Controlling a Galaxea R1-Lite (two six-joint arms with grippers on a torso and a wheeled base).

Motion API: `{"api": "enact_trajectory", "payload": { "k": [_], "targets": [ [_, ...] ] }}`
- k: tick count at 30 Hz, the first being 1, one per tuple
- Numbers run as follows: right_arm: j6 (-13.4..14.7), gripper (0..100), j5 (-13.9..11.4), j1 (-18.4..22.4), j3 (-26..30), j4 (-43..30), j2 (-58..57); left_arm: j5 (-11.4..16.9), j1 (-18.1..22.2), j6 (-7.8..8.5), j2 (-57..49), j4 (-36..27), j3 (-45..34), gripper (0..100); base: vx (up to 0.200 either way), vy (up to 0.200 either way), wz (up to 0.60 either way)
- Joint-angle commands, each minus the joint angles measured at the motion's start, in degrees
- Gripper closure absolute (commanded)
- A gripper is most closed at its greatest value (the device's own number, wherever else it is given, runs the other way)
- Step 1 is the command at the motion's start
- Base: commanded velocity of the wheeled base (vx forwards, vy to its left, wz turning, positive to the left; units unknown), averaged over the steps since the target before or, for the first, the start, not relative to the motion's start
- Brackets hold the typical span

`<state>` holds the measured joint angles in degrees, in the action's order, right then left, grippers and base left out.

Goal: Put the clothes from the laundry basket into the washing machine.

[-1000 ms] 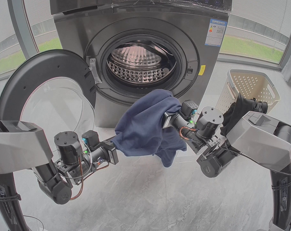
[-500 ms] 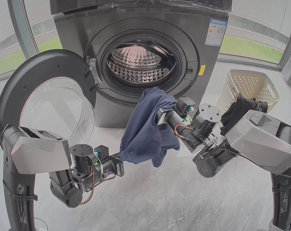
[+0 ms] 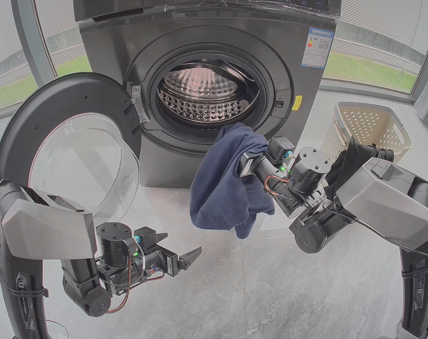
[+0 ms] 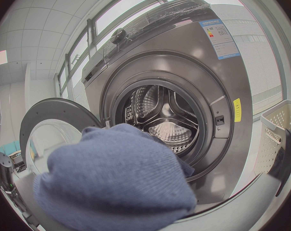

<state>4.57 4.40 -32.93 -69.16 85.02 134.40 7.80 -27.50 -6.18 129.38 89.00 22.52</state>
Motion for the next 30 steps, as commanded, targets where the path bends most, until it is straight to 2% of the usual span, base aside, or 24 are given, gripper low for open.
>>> {"api": "enact_trajectory", "payload": {
  "k": [1,2,9,14,26,30],
  "targets": [
    [0.00,100,-0.01,0.76,-1.33,-0.73,0.25,1.87,-1.24,0.73,-3.61,0.56,-4.23,0,0.000,0.000,0.00],
    [0.00,100,-0.01,0.32,-1.51,-0.73,0.51,3.36,-1.77,1.35,-3.52,0.56,-4.06,0,0.000,0.000,0.00],
    [-0.09,100,0.17,-2.76,-0.80,-0.82,2.44,3.27,-2.56,0.82,-3.78,0.47,7.89,0,0.000,0.000,0.00],
    [0.00,100,0.26,-3.90,-0.72,-0.73,3.41,3.27,-3.44,0.47,-2.38,0.47,13.26,0,0.000,0.000,0.00],
    [0.09,100,0.43,-6.45,-0.01,-0.55,3.32,0.46,-3.17,0.91,3.78,0.29,21.61,0,0.000,0.000,0.00],
    [0.26,100,1.75,-7.33,0.43,-0.38,2.71,0.28,-2.73,1.00,6.24,0.29,24.51,0,0.000,0.000,0.00]
  ]
}}
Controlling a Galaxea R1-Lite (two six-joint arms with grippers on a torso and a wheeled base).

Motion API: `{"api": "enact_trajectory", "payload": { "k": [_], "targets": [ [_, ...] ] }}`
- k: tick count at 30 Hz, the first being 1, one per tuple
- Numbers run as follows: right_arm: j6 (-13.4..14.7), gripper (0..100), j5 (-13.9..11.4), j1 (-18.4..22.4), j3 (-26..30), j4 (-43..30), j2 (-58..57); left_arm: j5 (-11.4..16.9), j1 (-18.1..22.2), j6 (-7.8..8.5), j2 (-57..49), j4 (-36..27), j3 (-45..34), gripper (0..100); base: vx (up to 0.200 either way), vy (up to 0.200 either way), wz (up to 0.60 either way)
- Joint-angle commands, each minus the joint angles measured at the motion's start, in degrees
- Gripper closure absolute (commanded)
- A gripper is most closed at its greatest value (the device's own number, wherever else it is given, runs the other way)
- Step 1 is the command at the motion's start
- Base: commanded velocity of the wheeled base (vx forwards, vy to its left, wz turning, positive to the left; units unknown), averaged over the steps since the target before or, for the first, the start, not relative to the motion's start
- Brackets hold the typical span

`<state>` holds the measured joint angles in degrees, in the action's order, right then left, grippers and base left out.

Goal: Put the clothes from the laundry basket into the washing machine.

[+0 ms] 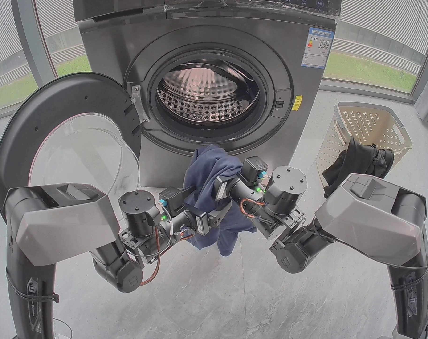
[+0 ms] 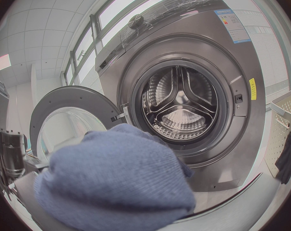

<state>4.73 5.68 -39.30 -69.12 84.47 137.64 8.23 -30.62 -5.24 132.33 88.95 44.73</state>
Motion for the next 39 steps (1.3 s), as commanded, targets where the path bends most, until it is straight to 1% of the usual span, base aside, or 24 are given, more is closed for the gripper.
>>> {"api": "enact_trajectory", "payload": {
  "k": [1,7,10,12,17,18,21,23,25,28,30,33,35,39],
  "targets": [
    [0.37,100,0.65,-1.22,0.65,0.26,-0.53,-0.23,0.39,0.06,3.81,0.34,3.00,0,0.000,0.000,0.00],
    [0.81,100,0.74,-2.80,3.29,0.52,-1.59,-2.34,0.48,-0.38,5.57,0.34,6.07,0,0.000,0.000,0.00],
    [1.07,100,0.82,-3.24,3.29,0.52,-1.85,-3.39,0.56,-0.47,6.54,0.34,7.48,0,0.000,0.000,0.00],
    [1.16,100,1.53,-3.32,3.29,0.52,-1.85,-4.01,0.65,-0.56,6.98,0.34,8.27,0,0.000,0.000,0.00],
    [1.25,100,1.61,-3.32,3.29,0.43,-2.64,-4.27,0.65,-0.56,8.03,0.34,8.89,0,0.000,0.000,0.00],
    [1.25,100,1.61,-3.32,3.29,0.43,-2.64,-4.27,0.65,-0.56,8.03,0.34,9.06,100,0.000,0.000,0.00],
    [1.33,100,1.79,-3.32,3.38,0.52,-2.73,-4.63,0.65,-0.73,8.03,0.34,10.29,100,0.000,0.000,0.00],
    [1.60,100,1.79,-3.06,3.38,0.52,-2.73,-5.77,0.92,-0.91,8.03,0.34,10.91,100,0.000,0.000,0.00],
    [1.69,100,1.79,-2.53,3.38,0.52,-2.82,-6.30,1.44,-1.00,8.03,0.34,11.08,100,0.000,0.000,0.00],
    [2.39,100,2.49,-0.42,3.91,0.26,-3.87,-6.65,3.29,-1.17,7.59,0.43,11.08,100,0.000,0.000,0.00],
    [2.48,100,3.28,1.16,4.96,-0.18,-4.67,-6.91,4.43,-1.70,7.07,0.52,11.08,100,0.000,0.000,0.00],
    [2.83,100,3.72,3.44,5.40,-0.97,-4.58,-7.53,5.66,-2.40,4.96,0.43,10.91,100,0.000,0.000,0.00],
    [2.92,100,3.81,4.59,5.58,-1.85,-3.79,-7.53,5.84,-2.84,3.20,0.43,10.20,100,0.000,0.000,0.00],
    [2.83,100,3.72,4.94,5.58,-1.85,-1.41,-7.53,5.31,-3.11,-0.41,0.43,7.57,100,0.000,0.000,0.00]
  ]
}}
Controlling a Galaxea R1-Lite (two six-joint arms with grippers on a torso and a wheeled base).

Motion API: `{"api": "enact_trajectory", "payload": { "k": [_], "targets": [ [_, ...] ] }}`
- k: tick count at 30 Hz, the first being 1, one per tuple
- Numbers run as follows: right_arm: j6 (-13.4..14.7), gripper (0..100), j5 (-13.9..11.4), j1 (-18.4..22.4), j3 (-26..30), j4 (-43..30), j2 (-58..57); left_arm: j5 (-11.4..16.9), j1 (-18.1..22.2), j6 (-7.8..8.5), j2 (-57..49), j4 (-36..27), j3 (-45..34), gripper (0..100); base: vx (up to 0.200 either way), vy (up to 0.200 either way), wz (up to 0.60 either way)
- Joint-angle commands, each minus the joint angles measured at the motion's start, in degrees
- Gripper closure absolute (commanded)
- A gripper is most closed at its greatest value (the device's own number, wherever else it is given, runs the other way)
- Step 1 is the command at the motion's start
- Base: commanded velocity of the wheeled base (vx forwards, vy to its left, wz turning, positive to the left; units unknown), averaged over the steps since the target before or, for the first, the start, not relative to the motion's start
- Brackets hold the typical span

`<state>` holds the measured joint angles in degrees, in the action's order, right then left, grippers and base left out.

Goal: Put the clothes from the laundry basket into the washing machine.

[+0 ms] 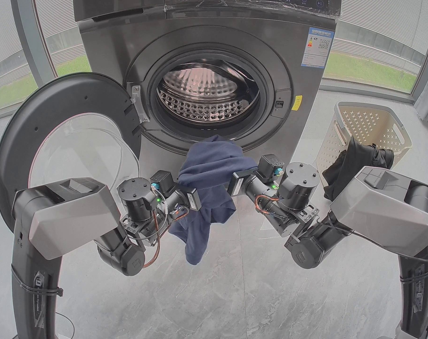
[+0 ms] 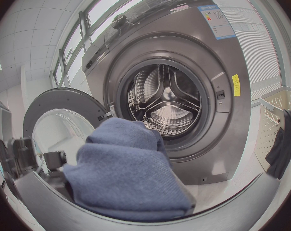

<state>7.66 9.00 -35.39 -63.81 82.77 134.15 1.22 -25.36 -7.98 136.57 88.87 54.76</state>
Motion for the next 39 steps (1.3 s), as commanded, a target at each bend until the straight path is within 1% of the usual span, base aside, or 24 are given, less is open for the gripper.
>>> {"api": "enact_trajectory", "payload": {
  "k": [1,11,12,13,15,16,17,18,20,21,24,25,26,27,28,30,32,33,34,35,36,37,38,39],
  "targets": [
    [-0.10,100,0.41,1.02,0.17,-0.16,2.52,-0.52,-0.13,-0.36,-5.53,0.52,-3.26,100,0.000,0.000,0.00],
    [-0.27,100,0.14,0.67,0.44,0.81,3.93,-0.52,-1.80,-0.45,-10.71,0.52,-7.21,100,0.000,0.000,0.00],
    [-0.45,100,-0.38,0.58,1.67,1.34,3.49,-0.52,-1.80,-0.45,-10.89,0.52,-7.21,100,0.000,0.000,0.00],
    [-0.54,0,-0.56,0.50,2.19,1.60,3.05,-0.52,-1.80,-0.45,-10.98,0.52,-7.21,100,0.000,0.000,0.00],
    [-0.54,0,-0.73,-0.29,5.53,2.13,0.50,-0.52,-1.80,-0.45,-11.41,0.60,-7.39,100,0.000,0.000,0.00],
    [-0.54,0,-0.73,-0.29,5.53,2.13,0.50,-0.52,-1.80,-0.45,-11.41,0.60,-7.39,100,0.000,0.000,0.00],
    [-0.54,0,-1.35,-2.14,10.98,2.66,-2.49,0.01,-1.80,-0.36,-12.38,0.69,-9.23,100,0.000,0.000,0.00],
    [-0.71,0,-1.97,-3.11,13.80,3.01,-4.07,0.10,-1.80,-0.10,-12.91,0.69,-10.38,100,0.000,0.000,0.00],
    [-1.68,0,-5.13,-7.06,24.52,4.24,-8.64,0.10,-2.07,0.34,-15.72,0.69,-13.63,100,0.000,0.000,0.00],
    [-2.56,0,-6.62,-10.31,30.58,5.03,-11.36,0.01,-2.94,0.25,-17.74,0.60,-15.39,100,0.000,0.000,0.00],
    [-3.00,0,-7.06,-16.38,39.20,4.76,-16.28,-0.34,-3.82,0.43,-20.73,0.60,-18.46,100,0.000,0.000,0.00],
    [-3.00,0,-7.06,-16.91,39.99,4.68,-16.72,-0.43,-3.91,0.43,-21.08,0.60,-18.81,100,0.000,0.000,0.00],
    [-3.00,0,-6.98,-18.66,43.68,4.68,-19.27,-0.52,-4.44,0.43,-22.58,0.60,-20.57,100,0.000,0.000,0.00],
    [-3.00,0,-6.98,-18.66,43.68,4.68,-19.27,-0.52,-4.44,0.43,-22.58,0.60,-20.57,100,0.000,0.000,0.00],
    [-2.82,0,-6.80,-18.22,47.11,4.68,-21.82,-0.52,-4.61,0.25,-24.07,0.43,-22.06,100,0.000,0.000,0.00],
    [-2.91,0,-6.71,-15.68,50.36,4.68,-23.40,-0.60,-4.61,1.04,-24.51,0.52,-23.82,100,0.000,0.000,0.00],
    [-3.17,0,-6.62,-10.05,52.56,4.59,-23.58,-0.08,-4.17,1.74,-24.69,0.52,-25.84,100,0.000,0.000,0.00],
    [-3.44,0,-6.62,-7.85,53.17,4.59,-23.58,-0.16,-3.91,1.92,-24.69,0.60,-26.20,100,0.000,0.000,0.00],
    [-3.44,0,-6.62,-7.50,53.17,4.59,-23.49,-0.16,-3.91,1.92,-24.69,0.60,-26.20,100,0.000,0.000,0.00],
    [-3.35,0,-6.71,-4.25,53.00,4.68,-23.05,-0.16,-3.82,1.83,-24.69,0.60,-26.72,100,0.000,0.000,0.00],
    [-3.26,0,-6.71,-2.40,52.73,4.76,-22.88,-0.16,-3.74,1.83,-24.69,0.60,-26.90,100,0.000,0.000,0.00],
    [-3.26,0,-6.71,-1.70,52.64,4.76,-22.70,-0.16,-3.74,1.83,-24.69,0.60,-26.99,100,0.000,0.000,0.00],
    [-3.26,0,-6.89,1.64,51.68,4.85,-21.12,-0.25,-3.65,1.83,-25.04,0.60,-27.69,100,0.000,0.000,0.00],
    [-3.26,0,-6.98,2.96,51.15,5.12,-20.15,-0.25,-3.56,1.92,-25.57,0.60,-28.22,100,0.000,0.000,0.00]
  ]
}}
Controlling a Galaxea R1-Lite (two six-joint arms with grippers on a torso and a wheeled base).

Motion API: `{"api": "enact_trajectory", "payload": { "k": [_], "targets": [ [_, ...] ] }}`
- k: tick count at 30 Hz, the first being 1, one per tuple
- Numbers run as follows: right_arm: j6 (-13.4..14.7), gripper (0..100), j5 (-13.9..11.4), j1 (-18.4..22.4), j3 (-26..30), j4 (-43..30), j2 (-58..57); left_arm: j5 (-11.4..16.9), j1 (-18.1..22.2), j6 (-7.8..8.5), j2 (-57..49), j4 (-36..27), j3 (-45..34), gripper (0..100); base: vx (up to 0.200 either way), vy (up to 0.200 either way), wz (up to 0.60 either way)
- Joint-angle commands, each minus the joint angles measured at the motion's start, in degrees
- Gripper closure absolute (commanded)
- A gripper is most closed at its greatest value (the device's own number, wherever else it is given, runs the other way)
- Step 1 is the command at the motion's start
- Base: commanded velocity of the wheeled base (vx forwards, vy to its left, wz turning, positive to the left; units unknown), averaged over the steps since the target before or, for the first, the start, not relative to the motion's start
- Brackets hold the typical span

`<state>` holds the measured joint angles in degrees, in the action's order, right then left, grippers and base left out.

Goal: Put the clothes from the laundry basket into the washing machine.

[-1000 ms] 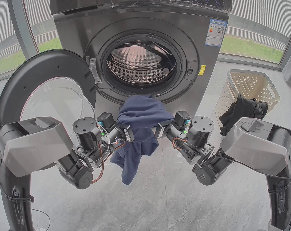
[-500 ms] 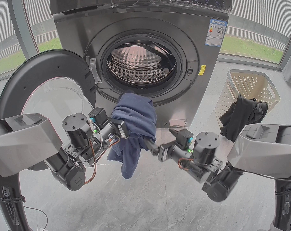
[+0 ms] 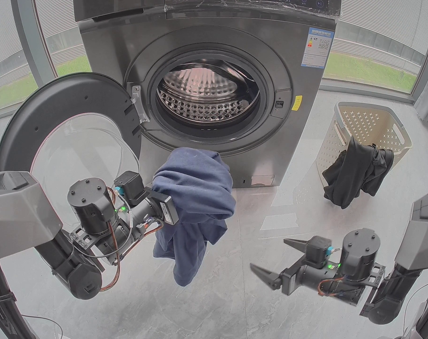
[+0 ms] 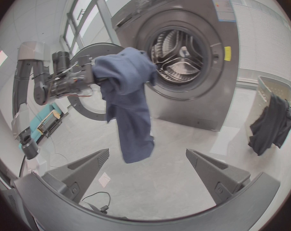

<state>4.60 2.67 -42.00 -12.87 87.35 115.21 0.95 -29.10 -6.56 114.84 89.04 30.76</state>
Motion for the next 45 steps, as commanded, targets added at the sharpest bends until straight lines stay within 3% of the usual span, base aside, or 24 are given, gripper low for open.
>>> {"api": "enact_trajectory", "payload": {
  "k": [1,5,10,17,45],
  "targets": [
    [0.06,0,-0.65,11.23,-0.75,0.90,0.28,0.02,0.10,0.49,-4.53,0.43,-5.44,100,0.000,0.000,0.00],
    [0.15,0,-1.00,15.10,-1.89,0.98,3.18,0.02,0.10,0.58,-6.55,0.34,-9.14,100,0.000,0.000,0.00],
    [0.24,0,-1.09,14.93,-1.89,0.98,3.18,0.37,-0.87,0.32,-8.14,0.26,-11.25,100,0.000,0.000,0.00],
    [0.33,0,-1.18,14.31,-1.45,0.98,2.74,0.28,-2.37,1.90,-6.73,0.26,-10.98,100,0.000,0.000,0.00],
    [0.24,0,-0.91,11.85,-1.28,0.98,0.89,0.10,-2.98,1.46,-2.77,0.43,-9.66,100,0.200,0.000,0.00]
  ]
}}
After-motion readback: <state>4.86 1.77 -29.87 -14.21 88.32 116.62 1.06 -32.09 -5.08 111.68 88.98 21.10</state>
